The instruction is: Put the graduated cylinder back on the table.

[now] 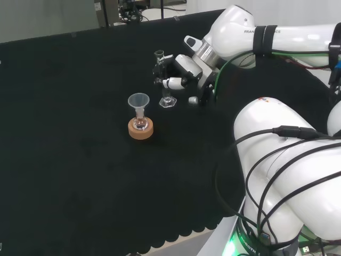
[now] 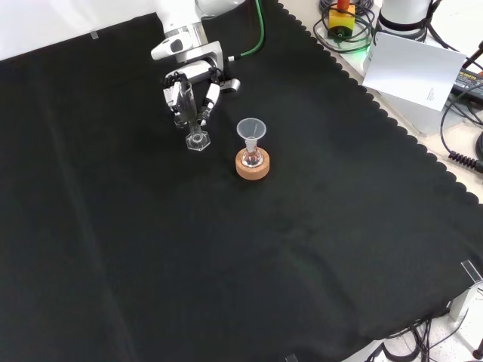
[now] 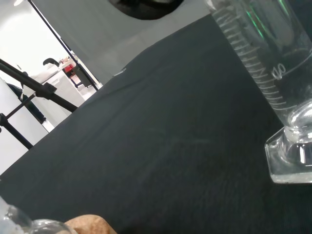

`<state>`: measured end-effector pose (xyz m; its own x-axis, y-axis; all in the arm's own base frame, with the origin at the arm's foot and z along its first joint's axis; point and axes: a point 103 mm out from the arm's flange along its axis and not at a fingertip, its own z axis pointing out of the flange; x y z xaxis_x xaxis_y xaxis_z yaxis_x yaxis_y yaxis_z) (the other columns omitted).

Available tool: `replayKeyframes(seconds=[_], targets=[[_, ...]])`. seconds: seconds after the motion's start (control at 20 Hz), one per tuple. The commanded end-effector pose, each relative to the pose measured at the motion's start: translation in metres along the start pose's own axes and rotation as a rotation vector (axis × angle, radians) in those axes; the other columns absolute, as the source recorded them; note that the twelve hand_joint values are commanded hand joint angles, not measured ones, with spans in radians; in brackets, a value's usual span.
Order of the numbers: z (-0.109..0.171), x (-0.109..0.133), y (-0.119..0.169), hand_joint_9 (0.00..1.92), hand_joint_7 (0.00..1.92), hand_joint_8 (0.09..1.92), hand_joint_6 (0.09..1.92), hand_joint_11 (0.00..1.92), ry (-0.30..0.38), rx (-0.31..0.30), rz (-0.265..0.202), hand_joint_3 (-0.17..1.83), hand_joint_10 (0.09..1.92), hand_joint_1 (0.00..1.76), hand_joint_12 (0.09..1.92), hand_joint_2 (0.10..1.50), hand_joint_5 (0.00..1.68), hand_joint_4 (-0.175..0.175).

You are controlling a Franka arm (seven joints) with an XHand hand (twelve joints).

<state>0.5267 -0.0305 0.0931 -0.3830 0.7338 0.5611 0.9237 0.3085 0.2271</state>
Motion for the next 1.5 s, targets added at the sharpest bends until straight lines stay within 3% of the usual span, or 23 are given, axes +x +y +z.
replayKeyframes(seconds=[0.05, 0.3, 0.8, 1.1, 1.2, 1.4, 1.5], targets=[[0.002, -0.002, 0.000, 1.58, 1.45, 0.11, 0.84, 1.41, -0.002, -0.015, 0.000, -0.01, 0.09, 1.11, 0.63, 1.07, 1.09, 0.032], [0.008, -0.009, -0.002, 1.57, 1.45, 0.11, 0.85, 1.41, 0.003, -0.041, 0.014, -0.01, 0.09, 1.11, 0.63, 1.07, 1.09, 0.030], [0.013, -0.009, -0.003, 1.54, 1.41, 0.10, 0.88, 1.40, 0.002, -0.030, 0.017, 0.00, 0.09, 1.11, 0.65, 1.08, 1.06, 0.021], [0.013, -0.012, -0.009, 1.41, 1.24, 0.13, 1.01, 1.13, 0.020, -0.043, 0.027, 0.00, 0.09, 1.09, 0.87, 1.11, 0.98, 0.001], [0.012, -0.013, -0.012, 1.36, 1.12, 0.27, 1.02, 1.02, 0.026, -0.040, 0.026, 0.00, 0.09, 1.08, 0.95, 1.12, 0.97, 0.021], [0.009, -0.014, -0.014, 1.26, 0.85, 0.63, 1.00, 0.81, 0.022, -0.028, 0.024, 0.00, 0.09, 1.05, 1.12, 1.11, 0.98, 0.108], [0.008, -0.016, -0.015, 1.23, 0.81, 0.68, 0.83, 0.76, 0.026, -0.022, 0.029, -0.04, 0.09, 1.05, 1.15, 1.06, 0.92, 0.070]])
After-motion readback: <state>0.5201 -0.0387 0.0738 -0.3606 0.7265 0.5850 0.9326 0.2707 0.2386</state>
